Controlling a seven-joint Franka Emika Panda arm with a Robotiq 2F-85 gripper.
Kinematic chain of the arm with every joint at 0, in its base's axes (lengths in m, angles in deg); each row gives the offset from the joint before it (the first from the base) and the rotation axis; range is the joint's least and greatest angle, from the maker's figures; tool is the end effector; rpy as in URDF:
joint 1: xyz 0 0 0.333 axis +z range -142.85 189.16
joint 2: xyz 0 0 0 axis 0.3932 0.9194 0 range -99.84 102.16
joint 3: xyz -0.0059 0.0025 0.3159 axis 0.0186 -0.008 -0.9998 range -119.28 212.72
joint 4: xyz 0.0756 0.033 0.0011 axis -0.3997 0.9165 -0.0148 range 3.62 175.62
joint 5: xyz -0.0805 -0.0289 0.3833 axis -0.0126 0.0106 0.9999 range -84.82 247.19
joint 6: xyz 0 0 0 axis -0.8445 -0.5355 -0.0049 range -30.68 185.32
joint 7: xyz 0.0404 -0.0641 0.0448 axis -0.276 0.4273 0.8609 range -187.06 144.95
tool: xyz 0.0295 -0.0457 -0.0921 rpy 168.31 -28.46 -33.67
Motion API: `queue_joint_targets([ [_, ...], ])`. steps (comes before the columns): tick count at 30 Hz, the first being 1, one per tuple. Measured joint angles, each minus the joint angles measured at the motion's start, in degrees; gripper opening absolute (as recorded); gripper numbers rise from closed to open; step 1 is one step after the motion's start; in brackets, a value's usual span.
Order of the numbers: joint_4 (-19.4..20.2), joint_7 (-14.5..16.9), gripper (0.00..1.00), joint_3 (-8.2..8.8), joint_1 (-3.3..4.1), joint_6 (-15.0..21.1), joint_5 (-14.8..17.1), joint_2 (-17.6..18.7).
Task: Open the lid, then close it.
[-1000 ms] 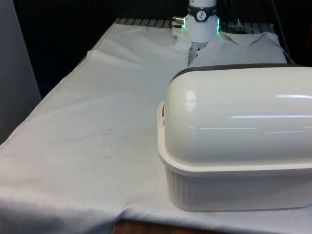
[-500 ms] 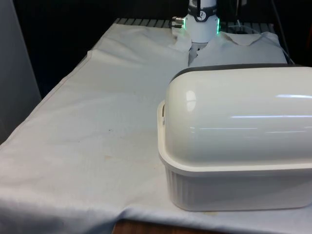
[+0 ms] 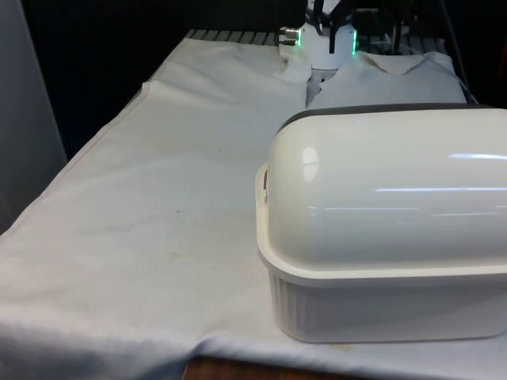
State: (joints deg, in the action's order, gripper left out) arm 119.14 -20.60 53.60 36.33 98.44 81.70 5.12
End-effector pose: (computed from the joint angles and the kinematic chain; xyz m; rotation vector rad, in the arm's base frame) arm 0.5627 0.0631 0.4004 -3.1308 -0.1775 -0.1279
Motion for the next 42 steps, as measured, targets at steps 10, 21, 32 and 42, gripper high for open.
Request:
queue_joint_targets([
  [10,1.03,0.0,1.0,-0.57,0.0,5.56,0.0,2.12],
  [21,1.95,0.0,1.0,-1.15,0.0,11.17,-0.17,4.18],
  [32,3.15,0.0,1.0,-1.32,0.06,17.19,-0.63,6.7],
  [42,3.78,0.06,1.0,-1.09,0.0,23.03,-0.74,9.8],
])
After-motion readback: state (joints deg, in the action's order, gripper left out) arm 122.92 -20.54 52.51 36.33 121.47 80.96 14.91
